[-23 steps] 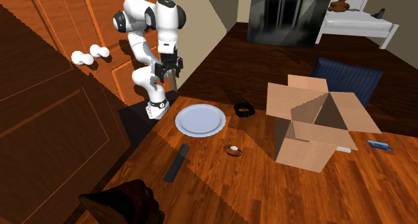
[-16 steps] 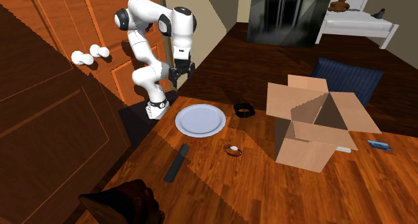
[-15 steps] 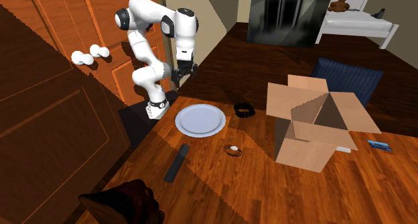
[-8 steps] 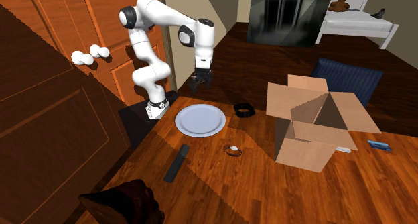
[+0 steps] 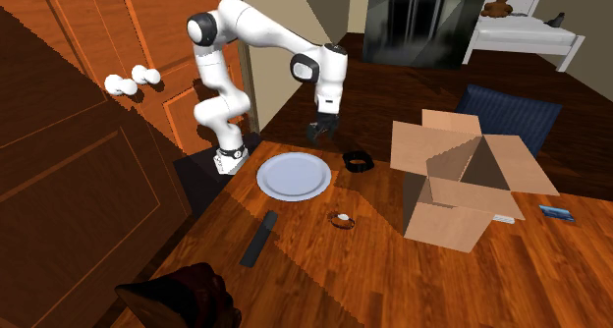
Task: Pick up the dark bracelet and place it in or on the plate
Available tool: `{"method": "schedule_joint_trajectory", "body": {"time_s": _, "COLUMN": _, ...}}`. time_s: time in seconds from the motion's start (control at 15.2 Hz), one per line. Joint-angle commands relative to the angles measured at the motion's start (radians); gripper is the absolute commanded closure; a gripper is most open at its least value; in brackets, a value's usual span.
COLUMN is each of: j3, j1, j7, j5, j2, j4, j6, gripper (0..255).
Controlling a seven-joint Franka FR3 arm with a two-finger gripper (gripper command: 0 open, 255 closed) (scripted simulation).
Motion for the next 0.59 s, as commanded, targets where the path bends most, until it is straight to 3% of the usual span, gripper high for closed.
{"method": "schedule_joint_trajectory", "body": {"time_s": 0.0, "j3": 0.022, "j1": 0.009, "j7": 0.052, "j5": -0.02, "j2": 0.074, "j4": 0.051, "j6": 0.019, "gripper": 0}}
{"method": "schedule_joint_trajectory", "body": {"time_s": 0.53, "j3": 0.061, "j1": 0.074, "j7": 0.231, "j5": -0.139, "j2": 0.383, "j4": 0.312, "j6": 0.043, "gripper": 0}}
